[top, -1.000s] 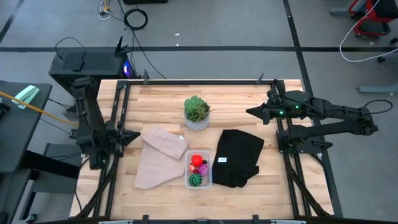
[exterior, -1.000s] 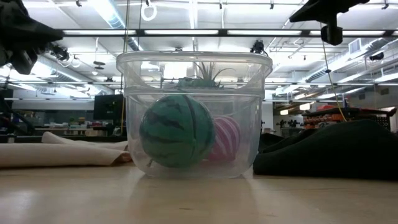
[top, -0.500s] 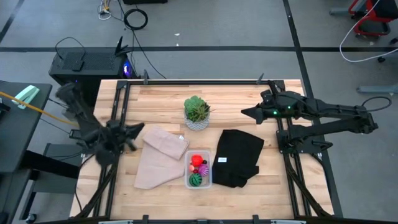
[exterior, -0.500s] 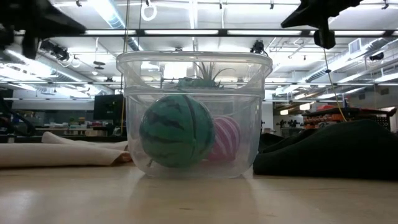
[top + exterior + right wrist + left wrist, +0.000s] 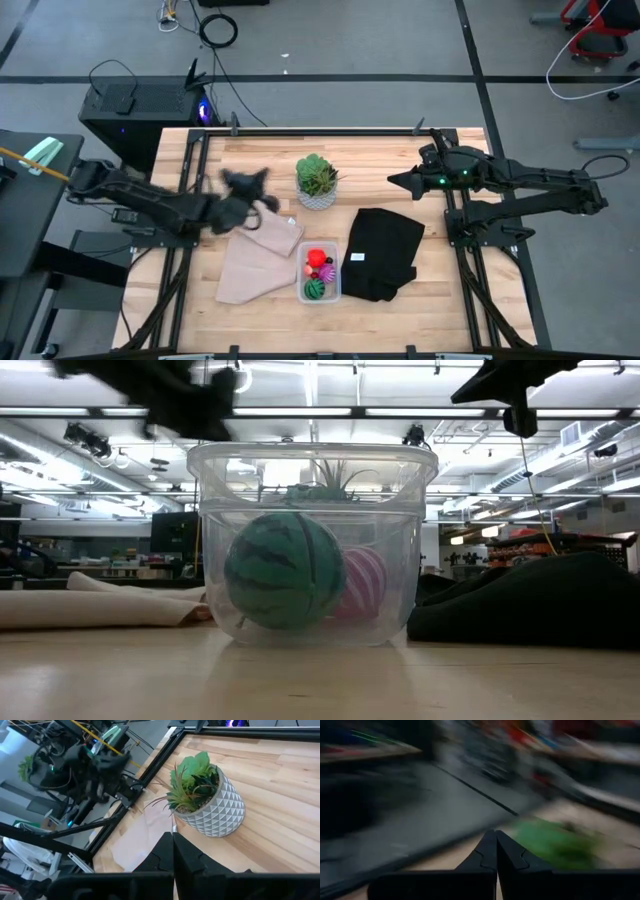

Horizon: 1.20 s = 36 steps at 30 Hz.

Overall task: Pick and placing Produce into tupperware
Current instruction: Return to Home Position

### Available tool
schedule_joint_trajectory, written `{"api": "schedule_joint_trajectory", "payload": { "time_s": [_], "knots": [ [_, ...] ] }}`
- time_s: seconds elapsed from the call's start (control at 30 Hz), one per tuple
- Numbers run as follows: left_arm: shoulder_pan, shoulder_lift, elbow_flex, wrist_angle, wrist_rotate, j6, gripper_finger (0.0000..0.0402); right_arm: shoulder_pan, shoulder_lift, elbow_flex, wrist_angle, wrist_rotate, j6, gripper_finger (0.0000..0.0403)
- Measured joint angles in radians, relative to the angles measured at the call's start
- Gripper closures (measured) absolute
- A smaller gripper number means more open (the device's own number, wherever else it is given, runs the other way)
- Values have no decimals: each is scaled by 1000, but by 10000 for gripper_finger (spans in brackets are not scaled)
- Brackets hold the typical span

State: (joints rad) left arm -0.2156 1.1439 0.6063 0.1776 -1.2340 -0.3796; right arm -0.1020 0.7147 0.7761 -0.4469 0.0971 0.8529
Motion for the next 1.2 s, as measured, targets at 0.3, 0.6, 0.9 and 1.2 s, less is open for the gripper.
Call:
{"api": "schedule_joint_trajectory", "payload": {
  "time_s": [0.3,0.6,0.9,1.2],
  "knots": [
    [132,303,175,513,1220,360,400,0,0,0,0,0,-23,402],
    [328,308,15,1384,1547,3,400,0,0,0,0,0,-26,402],
    [317,162,-270,1393,1248,30,400,0,0,1,0,0,-29,402],
    [258,-66,-510,1393,1172,106,400,0,0,1,0,0,-26,402]
  ]
}}
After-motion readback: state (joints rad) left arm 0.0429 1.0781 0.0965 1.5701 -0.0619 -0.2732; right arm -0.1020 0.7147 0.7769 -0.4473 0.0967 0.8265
